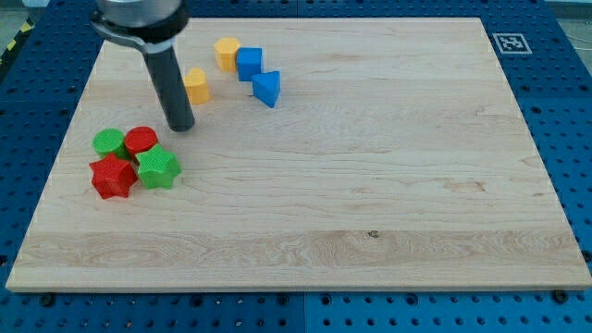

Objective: Move the yellow heart left to the yellow hexagon

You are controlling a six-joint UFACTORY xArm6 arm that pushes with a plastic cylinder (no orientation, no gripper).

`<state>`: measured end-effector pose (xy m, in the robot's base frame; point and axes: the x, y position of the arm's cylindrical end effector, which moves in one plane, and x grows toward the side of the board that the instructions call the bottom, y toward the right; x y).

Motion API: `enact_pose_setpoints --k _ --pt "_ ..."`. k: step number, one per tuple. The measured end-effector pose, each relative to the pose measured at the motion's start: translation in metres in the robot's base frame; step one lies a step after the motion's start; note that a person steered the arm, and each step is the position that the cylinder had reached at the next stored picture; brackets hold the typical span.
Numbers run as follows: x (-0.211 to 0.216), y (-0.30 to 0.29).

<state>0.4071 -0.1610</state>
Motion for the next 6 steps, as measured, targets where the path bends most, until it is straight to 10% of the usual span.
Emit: enact_pose_setpoints --k 6 --pt "0.0 -0.007"
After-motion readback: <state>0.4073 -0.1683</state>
